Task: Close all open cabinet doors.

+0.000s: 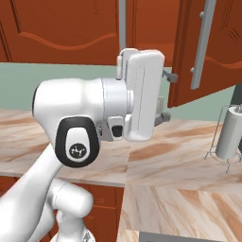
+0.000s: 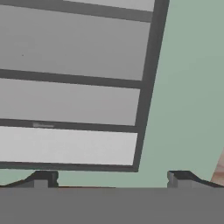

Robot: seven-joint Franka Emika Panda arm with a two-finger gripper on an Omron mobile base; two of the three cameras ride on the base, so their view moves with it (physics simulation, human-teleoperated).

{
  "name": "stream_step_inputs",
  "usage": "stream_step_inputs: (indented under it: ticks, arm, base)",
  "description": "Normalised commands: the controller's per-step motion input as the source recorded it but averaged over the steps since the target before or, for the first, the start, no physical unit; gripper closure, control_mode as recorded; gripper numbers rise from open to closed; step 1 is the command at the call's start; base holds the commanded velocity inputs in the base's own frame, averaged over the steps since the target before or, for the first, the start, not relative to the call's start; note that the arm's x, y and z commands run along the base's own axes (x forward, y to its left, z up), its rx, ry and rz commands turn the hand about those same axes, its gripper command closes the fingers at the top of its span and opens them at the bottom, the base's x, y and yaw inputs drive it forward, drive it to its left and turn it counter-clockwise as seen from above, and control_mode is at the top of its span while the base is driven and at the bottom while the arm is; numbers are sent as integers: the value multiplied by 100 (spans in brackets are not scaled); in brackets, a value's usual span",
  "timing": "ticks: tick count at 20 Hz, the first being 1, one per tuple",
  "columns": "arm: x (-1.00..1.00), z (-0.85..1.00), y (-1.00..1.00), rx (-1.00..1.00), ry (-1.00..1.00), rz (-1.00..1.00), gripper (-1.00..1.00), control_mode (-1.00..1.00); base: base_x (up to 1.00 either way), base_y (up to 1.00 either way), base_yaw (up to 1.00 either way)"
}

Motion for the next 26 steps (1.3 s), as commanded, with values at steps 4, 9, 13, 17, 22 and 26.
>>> stream_step_inputs:
  ticks: [4, 9, 13, 17, 22, 26]
  arm:
    - [35, 0, -12, 1, 1, 1, -100, -100]
    - [36, 1, -9, 6, 0, 10, -100, -100]
    - [19, 5, -16, 4, 0, 11, -100, -100]
    - [10, 5, -17, 2, 0, 8, -100, -100]
    - [9, 1, -16, 0, 0, 2, -100, -100]
    - [13, -2, -16, -1, -1, 0, -100, -100]
  base:
    - [0, 0, 0]
    - [0, 0, 0]
    - [0, 0, 0]
    - [0, 0, 0]
    - [0, 0, 0]
    - [0, 0, 0]
